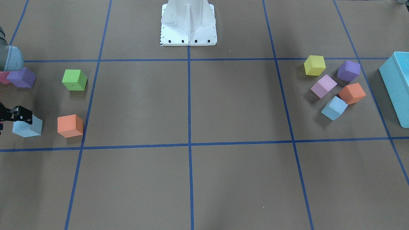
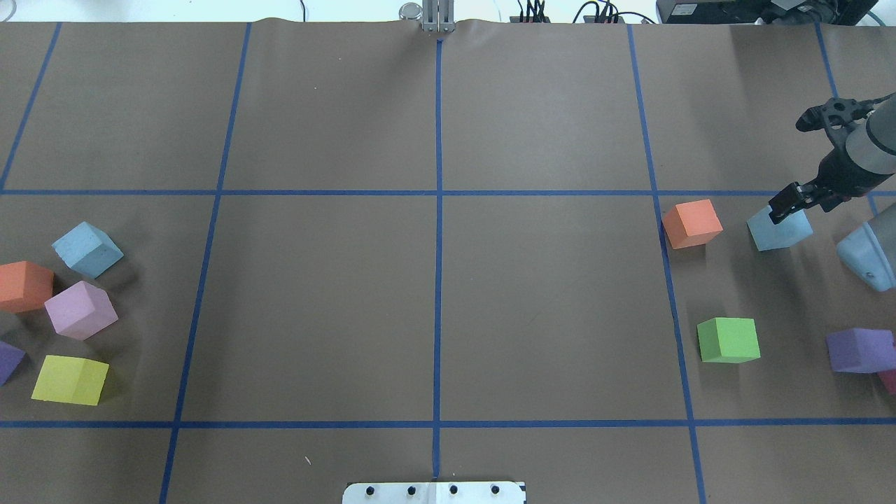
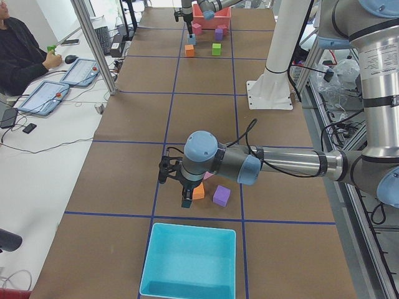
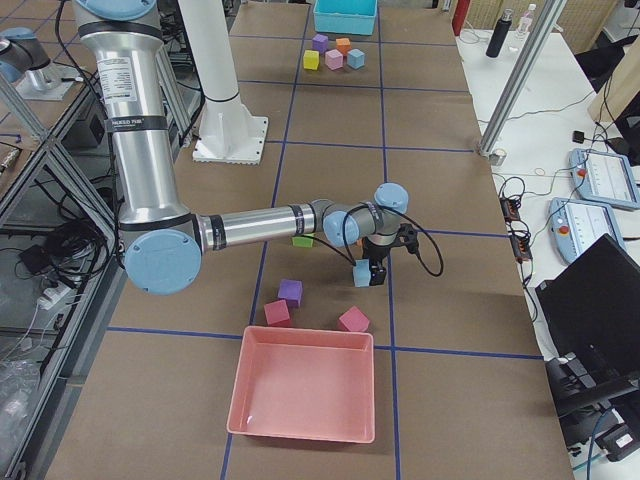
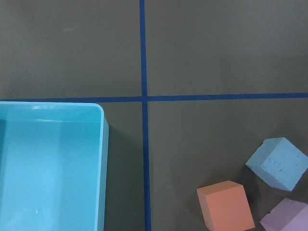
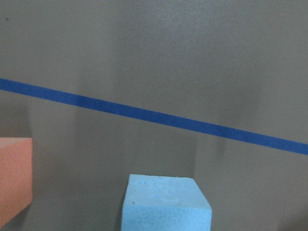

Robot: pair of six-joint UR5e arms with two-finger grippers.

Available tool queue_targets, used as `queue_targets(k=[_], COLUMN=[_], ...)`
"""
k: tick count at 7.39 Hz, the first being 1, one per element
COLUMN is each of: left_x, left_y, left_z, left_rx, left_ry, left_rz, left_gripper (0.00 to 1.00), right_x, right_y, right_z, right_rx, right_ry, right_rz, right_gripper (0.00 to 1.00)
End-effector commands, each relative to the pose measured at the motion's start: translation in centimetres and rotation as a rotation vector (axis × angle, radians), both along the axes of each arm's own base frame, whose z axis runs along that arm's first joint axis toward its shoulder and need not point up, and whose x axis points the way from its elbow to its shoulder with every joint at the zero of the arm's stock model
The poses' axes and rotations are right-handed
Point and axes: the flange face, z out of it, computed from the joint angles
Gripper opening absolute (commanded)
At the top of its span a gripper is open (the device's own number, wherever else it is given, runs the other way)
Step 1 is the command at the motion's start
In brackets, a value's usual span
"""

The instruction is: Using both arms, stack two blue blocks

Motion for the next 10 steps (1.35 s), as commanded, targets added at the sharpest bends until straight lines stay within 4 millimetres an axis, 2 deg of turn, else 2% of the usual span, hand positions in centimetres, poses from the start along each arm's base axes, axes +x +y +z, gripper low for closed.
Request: queue_targets(k=[1,4,5,7,8,9,10], left_x=[0.0,0.0,0.0,0.0,0.0,0.0,0.0], left_y=[0.0,0.0,0.0,0.0,0.0,0.0,0.0], left_z=[-0.1,0.0,0.1,0.0,0.0,0.0,0.0], left_rx=[0.001,0.000,-0.002,-0.001,0.000,0.000,0.000], left_ry=[0.000,0.000,0.000,0.000,0.000,0.000,0.000], left_rz=[0.001,0.000,0.001,-0.001,-0.001,-0.001,-0.001], left_gripper=[0.98,0.98,0.98,0.98,0.98,0.98,0.98], right_x=[-0.1,-1.0,-1.3,-2.0,-2.6,-3.1,-3.4], right_y=[-0.2,-0.1,0.0,-0.1,-0.1,-0.4,-0.3], right_z=[-0.1,-0.6,-0.2,1.9,2.0,1.3,0.8], right_rx=[-0.003,-0.012,-0.017,0.004,0.002,-0.018,-0.029], right_ry=[0.001,-0.007,-0.002,-0.014,-0.017,-0.024,-0.030], right_rz=[0.015,0.028,0.021,0.013,0.014,0.041,0.059], right_gripper=[1.00,1.00,1.00,1.00,0.99,0.97,0.85])
